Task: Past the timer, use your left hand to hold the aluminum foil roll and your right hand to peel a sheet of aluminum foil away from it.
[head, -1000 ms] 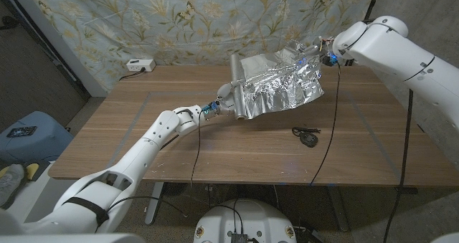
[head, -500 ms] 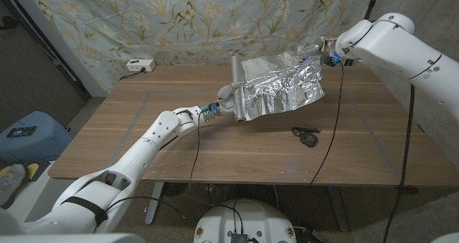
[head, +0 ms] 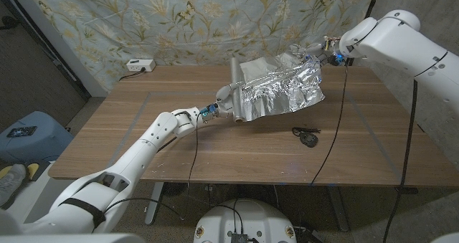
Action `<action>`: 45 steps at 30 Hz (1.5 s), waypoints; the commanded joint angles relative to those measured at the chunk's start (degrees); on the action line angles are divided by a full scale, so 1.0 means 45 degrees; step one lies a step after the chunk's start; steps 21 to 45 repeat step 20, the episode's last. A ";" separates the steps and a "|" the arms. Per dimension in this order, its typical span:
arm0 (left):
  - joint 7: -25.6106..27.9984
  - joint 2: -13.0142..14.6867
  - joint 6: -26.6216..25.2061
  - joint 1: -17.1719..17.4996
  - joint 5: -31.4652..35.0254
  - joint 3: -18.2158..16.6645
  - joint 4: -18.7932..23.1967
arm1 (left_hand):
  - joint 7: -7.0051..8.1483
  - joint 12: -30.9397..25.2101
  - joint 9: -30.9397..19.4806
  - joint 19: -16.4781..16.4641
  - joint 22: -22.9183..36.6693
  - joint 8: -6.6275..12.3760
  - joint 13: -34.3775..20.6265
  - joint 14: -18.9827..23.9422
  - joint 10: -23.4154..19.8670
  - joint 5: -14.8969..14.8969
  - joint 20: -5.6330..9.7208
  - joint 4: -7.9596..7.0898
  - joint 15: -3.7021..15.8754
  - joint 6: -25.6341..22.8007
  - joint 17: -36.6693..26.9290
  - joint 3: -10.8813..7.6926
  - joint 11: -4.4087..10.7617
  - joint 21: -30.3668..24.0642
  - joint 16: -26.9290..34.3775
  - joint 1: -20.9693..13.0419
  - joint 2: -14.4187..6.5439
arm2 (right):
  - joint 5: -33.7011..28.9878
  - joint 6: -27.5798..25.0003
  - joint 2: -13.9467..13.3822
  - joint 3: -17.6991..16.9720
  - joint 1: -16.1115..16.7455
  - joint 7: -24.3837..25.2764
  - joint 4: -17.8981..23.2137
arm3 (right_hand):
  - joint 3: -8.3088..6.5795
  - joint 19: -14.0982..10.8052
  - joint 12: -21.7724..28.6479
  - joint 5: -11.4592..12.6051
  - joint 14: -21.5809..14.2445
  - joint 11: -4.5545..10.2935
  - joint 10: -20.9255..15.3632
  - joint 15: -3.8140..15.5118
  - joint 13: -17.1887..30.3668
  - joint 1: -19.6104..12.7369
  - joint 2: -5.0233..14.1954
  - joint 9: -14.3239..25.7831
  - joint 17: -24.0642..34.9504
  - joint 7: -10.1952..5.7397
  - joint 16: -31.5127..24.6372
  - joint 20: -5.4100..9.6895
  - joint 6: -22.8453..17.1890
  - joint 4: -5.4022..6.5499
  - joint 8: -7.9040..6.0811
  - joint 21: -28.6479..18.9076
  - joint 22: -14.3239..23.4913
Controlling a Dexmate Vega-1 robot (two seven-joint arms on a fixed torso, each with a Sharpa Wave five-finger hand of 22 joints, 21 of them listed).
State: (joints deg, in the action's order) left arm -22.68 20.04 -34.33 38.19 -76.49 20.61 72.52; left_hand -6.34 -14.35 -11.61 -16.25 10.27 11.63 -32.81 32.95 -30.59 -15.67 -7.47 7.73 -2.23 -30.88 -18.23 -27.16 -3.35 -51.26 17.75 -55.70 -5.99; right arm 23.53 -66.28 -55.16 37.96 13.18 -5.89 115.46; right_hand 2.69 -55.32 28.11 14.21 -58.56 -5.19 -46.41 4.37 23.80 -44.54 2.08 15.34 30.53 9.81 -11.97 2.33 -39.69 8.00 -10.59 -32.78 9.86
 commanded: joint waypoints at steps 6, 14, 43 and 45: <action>-0.0453 -0.0102 0.0227 -0.0130 0.0060 0.0015 -0.0334 | -0.0012 0.0100 -0.0021 0.0181 0.0067 -0.0054 -0.0055 -0.0112 0.0168 0.0168 -0.0076 -0.0141 -0.0068 0.0138 -0.0012 0.0198 -0.0045 0.0097 -0.0064 0.0337 0.0152 | -0.0028 0.0363 -0.0103 0.0068 -0.0115 -0.0321 -0.0515 | 0.0088 -0.0008 0.0012 0.0240 0.0068 -0.0032 0.0022 -0.0063 0.0044 0.0077 0.0077 -0.0015 -0.0015 -0.0053 -0.0034 -0.0027 0.0051 0.0005 -0.0128 0.0091 0.0046; -0.0801 -0.0117 0.0210 -0.0293 0.0189 0.0092 -0.0502 | -0.0054 0.0201 -0.0016 0.0441 0.0074 -0.0142 -0.0062 -0.0438 0.0440 0.0309 -0.0199 -0.0202 -0.0227 0.0431 0.0013 0.0367 -0.0185 0.0213 -0.0199 0.0637 0.0235 | 0.0027 0.0540 -0.0075 -0.0144 0.0061 -0.0292 -0.0753 | 0.0116 0.0043 -0.0021 0.0369 0.0118 -0.0046 0.0085 -0.0084 0.0041 0.0046 0.0118 -0.0025 -0.0040 -0.0049 -0.0033 -0.0063 0.0103 -0.0023 -0.0141 0.0172 0.0046; -0.1396 -0.0134 0.0313 -0.0500 0.0385 0.0177 -0.0825 | -0.0057 0.0258 -0.0007 0.0702 0.0083 -0.0174 -0.0065 -0.0750 0.0623 0.0444 -0.0298 -0.0305 -0.0406 0.0634 0.0058 0.0558 -0.0219 0.0336 -0.0349 0.1030 0.0356 | 0.0081 0.0529 0.0007 -0.0216 0.0137 -0.0254 -0.0914 | 0.0170 0.0105 -0.0052 0.0494 0.0243 -0.0098 0.0178 -0.0198 0.0061 0.0033 0.0127 -0.0038 -0.0065 -0.0039 -0.0007 -0.0138 0.0172 -0.0046 -0.0146 0.0264 0.0045; -0.1396 -0.0134 0.0313 -0.0500 0.0385 0.0177 -0.0825 | -0.0057 0.0258 -0.0007 0.0702 0.0083 -0.0174 -0.0065 -0.0750 0.0623 0.0444 -0.0298 -0.0305 -0.0406 0.0634 0.0058 0.0558 -0.0219 0.0336 -0.0349 0.1030 0.0356 | 0.0081 0.0529 0.0007 -0.0216 0.0137 -0.0254 -0.0914 | 0.0170 0.0105 -0.0052 0.0494 0.0243 -0.0098 0.0178 -0.0198 0.0061 0.0033 0.0127 -0.0038 -0.0065 -0.0039 -0.0007 -0.0138 0.0172 -0.0046 -0.0146 0.0264 0.0045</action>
